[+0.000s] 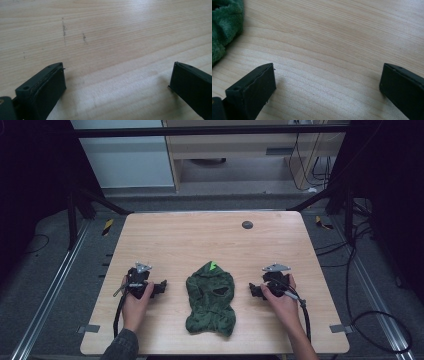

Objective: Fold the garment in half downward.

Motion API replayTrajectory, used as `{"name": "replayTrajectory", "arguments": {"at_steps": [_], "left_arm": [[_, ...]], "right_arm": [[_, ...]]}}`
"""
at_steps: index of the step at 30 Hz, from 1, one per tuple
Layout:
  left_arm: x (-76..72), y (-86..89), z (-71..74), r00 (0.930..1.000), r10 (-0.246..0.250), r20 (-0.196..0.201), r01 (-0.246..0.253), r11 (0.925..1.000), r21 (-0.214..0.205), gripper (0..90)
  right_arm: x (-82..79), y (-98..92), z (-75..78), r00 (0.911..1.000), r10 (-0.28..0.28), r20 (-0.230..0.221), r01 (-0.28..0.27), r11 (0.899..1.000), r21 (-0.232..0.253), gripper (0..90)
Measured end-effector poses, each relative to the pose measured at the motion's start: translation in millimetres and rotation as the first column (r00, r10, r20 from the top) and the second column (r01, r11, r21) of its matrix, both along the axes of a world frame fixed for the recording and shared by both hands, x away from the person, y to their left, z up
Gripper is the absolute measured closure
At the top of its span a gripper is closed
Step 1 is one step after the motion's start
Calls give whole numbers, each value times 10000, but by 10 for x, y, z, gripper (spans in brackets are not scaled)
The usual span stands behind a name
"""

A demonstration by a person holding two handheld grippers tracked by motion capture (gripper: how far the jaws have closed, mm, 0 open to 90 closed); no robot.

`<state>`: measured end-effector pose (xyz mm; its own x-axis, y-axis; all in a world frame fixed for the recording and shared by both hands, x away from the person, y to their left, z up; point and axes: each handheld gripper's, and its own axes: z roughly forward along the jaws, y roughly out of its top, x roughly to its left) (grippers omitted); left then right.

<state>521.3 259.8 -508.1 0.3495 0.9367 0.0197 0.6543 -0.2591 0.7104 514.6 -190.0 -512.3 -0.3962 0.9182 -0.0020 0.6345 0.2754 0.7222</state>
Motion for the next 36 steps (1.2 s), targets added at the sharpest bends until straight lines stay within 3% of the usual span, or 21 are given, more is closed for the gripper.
{"name": "replayTrajectory", "arguments": {"at_steps": [10, 13, 14, 16, 17, 20, 23, 24, 25, 28, 31, 33, 34, 36], "left_arm": [[-111, -11, 1, 9998, -187, -26, 187, 9998, 9, 0], [-136, -6, 7, 9994, -350, -64, 350, 9994, 2, 12], [-173, -3, 39, 9979, -636, -105, 635, 9979, -119, 43], [-187, -6, 50, 9975, -704, -69, 702, 9973, -230, 49], [-211, -19, 117, 9948, -1002, 155, 1008, 9939, -449, 50], [-182, -68, 244, 9886, -1463, 349, 1477, 9882, -415, 51], [-134, -126, 369, 9825, -1784, 526, 1817, 9811, -658, 52], [-134, -126, 369, 9825, -1784, 526, 1817, 9811, -658, 57], [-71, -193, 442, 9747, -2194, 425, 2212, 9742, -455, 71], [34, -277, 516, 9643, -2629, 312, 2635, 9645, -162, 78], [129, -346, 556, 9548, -2957, 308, 2964, 9548, -214, 84], [149, -363, 559, 9528, -3020, 314, 3029, 9526, -294, 100], [203, -402, 562, 9448, -3273, 166, 3277, 9437, -444, 118], [230, -436, 568, 9391, -3435, 91, 3436, 9383, -399, 175]], "right_arm": [[-79, 60, 0, 9997, 251, 18, -251, 9997, -8, 14], [-91, 68, 9, 9994, 328, 52, -328, 9994, -55, 52], [-106, 80, 33, 9988, 480, 18, -480, 9988, 3, 129], [-118, 87, 45, 9986, 522, 50, -522, 9986, 28, 138], [-139, 111, 75, 9977, 681, 74, -681, 9976, 81, 168], [-155, 150, 132, 9946, 1027, 140, -1030, 9942, 294, 213], [-137, 198, 193, 9909, 1340, 152, -1344, 9905, 292, 270], [-137, 198, 193, 9909, 1340, 152, -1344, 9905, 292, 270], [-112, 233, 225, 9879, 1548, 45, -1548, 9874, 318, 300], [-49, 286, 270, 9823, 1872, -92, -1868, 9816, 387, 340], [32, 333, 337, 9774, 2106, -150, -2099, 9769, 400, 383], [89, 366, 401, 9733, 2292, -106, -2287, 9728, 354, 422], [123, 388, 437, 9707, 2403, -68, -2399, 9702, 340, 448], [165, 422, 487, 9653, 2612, -18, -2611, 9649, 271, 508]]}}
